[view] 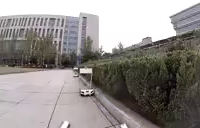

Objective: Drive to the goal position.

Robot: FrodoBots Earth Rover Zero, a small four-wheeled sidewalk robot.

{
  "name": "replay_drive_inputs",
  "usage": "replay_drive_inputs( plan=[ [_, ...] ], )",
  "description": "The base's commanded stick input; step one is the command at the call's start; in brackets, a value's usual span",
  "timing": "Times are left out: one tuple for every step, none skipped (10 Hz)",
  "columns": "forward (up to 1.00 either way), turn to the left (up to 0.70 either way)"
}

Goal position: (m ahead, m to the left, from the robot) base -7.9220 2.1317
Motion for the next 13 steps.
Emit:
replay_drive_inputs(
  plan=[
    [0.00,0.00],
    [0.00,0.00],
    [0.00,0.00],
    [0.00,0.00],
    [0.02,0.00],
    [0.04,0.00],
    [0.04,0.00],
    [0.04,0.00],
    [0.04,0.00],
    [0.04,0.00],
    [0.04,0.00],
    [0.04,0.00],
    [0.04,0.00]
  ],
)
